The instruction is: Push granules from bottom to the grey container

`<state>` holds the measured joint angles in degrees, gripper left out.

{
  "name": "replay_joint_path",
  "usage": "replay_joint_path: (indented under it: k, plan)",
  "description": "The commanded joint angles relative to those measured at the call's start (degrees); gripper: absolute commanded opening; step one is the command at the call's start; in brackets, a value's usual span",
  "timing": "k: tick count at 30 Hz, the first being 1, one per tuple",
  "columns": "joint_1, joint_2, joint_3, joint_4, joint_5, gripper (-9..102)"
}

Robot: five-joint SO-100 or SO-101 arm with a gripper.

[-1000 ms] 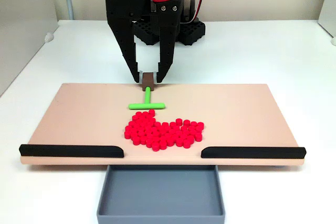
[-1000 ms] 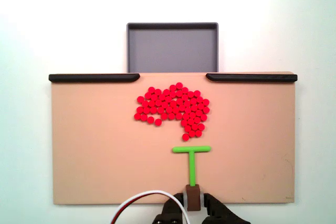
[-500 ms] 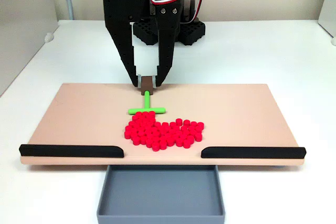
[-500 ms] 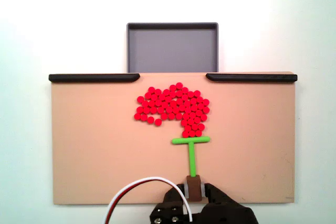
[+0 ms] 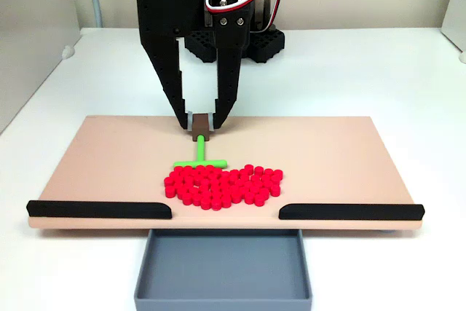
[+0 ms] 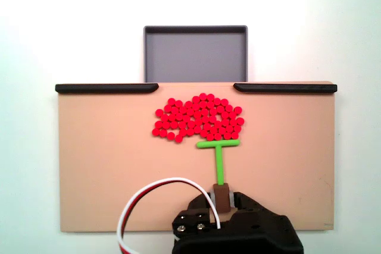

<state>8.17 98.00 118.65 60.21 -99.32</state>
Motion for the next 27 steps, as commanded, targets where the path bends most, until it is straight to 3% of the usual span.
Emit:
replay_joint_path:
  k: [1,14,27]
  plan:
    - [-0.53,-0.44,-1.23,-0.26,0.26,0]
    - [-1.14,4.83,-1.41,0.79,0.88,0]
    - [-3.96,15.38,-5.19,16.26,4.48,0]
